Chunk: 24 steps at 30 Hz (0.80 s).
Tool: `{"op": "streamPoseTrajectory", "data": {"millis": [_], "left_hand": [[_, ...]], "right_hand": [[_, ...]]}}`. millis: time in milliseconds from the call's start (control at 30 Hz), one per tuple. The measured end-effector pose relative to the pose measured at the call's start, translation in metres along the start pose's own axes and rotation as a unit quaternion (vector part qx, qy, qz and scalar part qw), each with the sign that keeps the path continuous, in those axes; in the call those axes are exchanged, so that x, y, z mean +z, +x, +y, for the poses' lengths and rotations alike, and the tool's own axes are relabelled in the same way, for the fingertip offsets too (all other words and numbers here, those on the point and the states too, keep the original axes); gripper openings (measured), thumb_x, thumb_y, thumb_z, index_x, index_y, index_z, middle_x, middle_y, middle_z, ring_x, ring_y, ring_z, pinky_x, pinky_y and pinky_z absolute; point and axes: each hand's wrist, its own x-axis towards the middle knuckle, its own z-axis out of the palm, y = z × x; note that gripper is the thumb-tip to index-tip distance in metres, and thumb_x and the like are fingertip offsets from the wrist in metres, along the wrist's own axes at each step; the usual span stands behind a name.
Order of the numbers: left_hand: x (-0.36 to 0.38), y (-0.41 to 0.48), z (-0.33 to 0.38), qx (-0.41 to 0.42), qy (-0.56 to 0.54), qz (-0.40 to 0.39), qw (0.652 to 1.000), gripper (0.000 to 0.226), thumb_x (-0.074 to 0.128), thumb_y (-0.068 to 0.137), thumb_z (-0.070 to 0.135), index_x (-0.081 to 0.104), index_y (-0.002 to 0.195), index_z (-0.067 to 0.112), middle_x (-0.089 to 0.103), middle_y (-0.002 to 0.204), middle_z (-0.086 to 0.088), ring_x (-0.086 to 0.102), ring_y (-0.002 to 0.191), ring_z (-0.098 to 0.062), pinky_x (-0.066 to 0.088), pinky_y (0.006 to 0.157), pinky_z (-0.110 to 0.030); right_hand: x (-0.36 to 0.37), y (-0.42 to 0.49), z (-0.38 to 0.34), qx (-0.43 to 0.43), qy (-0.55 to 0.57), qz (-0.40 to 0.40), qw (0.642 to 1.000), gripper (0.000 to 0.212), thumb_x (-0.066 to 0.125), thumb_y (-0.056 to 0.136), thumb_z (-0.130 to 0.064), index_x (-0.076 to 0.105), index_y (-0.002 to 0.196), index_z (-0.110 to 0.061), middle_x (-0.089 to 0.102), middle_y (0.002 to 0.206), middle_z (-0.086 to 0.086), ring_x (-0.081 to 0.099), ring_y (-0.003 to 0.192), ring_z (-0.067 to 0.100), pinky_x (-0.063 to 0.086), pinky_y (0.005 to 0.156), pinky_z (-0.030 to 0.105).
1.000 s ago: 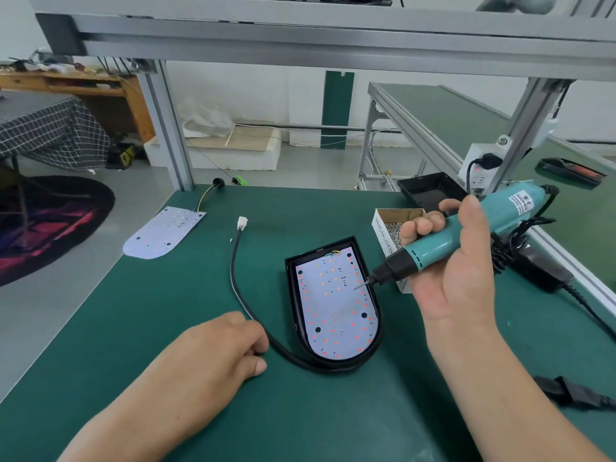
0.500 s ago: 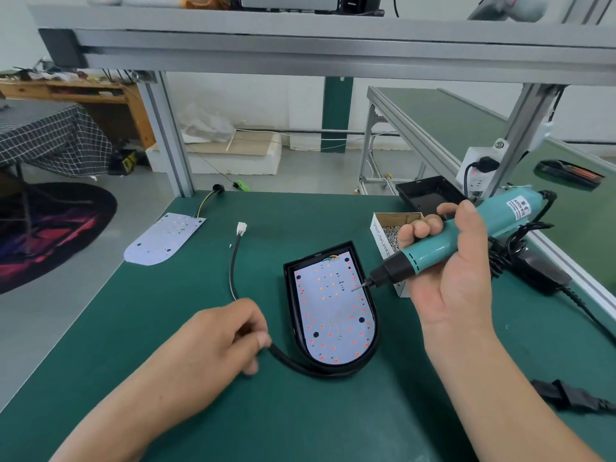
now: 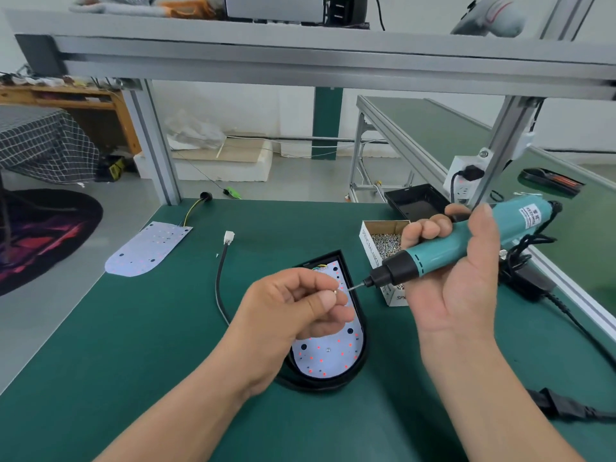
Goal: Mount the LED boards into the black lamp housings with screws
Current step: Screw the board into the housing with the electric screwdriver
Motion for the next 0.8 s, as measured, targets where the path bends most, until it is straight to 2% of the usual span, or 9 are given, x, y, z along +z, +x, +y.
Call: {"op": "streamPoseTrajectory", "data": {"millis": [333,500,667,800], "left_hand": [[0.0034,-0.0068,-0.0060,-0.020,-0.041,0.001,0.999,0.012,0.075,0.090,0.010,0.082,0.092,0.018,0.080,0.097,-0.016,0.081,0.095,-0.035,0.064,0.074,-0.031],[0.0036,-0.0068,-0.0079,-0.023,-0.032,-0.004,0.999,0.023,0.070,0.098,0.001,0.082,0.091,0.019,0.081,0.100,-0.018,0.081,0.094,-0.034,0.064,0.073,-0.030],[0.0022,-0.0070,-0.0068,-0.023,-0.037,0.002,0.999,0.021,0.070,0.097,0.001,0.081,0.089,0.016,0.081,0.100,-0.020,0.081,0.093,-0.035,0.064,0.072,-0.031],[0.0019,-0.0072,-0.0090,-0.030,-0.035,0.002,0.999,0.013,0.070,0.098,-0.001,0.078,0.097,0.010,0.080,0.102,-0.021,0.081,0.093,-0.036,0.064,0.072,-0.030]], "right_hand": [[-0.0004,-0.0039,0.0064,0.009,-0.020,-0.022,1.000,0.020,0.069,0.102,-0.034,0.061,0.097,-0.016,0.049,0.078,-0.001,0.055,0.069,0.016,0.056,0.079,0.034],[-0.0010,-0.0046,0.0077,0.011,-0.020,-0.023,0.999,0.021,0.068,0.103,-0.033,0.059,0.099,-0.015,0.050,0.077,-0.001,0.055,0.068,0.016,0.056,0.078,0.034],[0.0001,-0.0058,0.0074,0.011,-0.024,-0.025,0.999,0.020,0.067,0.103,-0.033,0.059,0.098,-0.015,0.049,0.077,-0.001,0.054,0.068,0.016,0.056,0.078,0.034],[0.0008,-0.0060,0.0078,0.012,-0.022,-0.025,0.999,0.020,0.067,0.104,-0.032,0.058,0.098,-0.015,0.049,0.077,-0.001,0.054,0.068,0.016,0.056,0.077,0.034]]}}
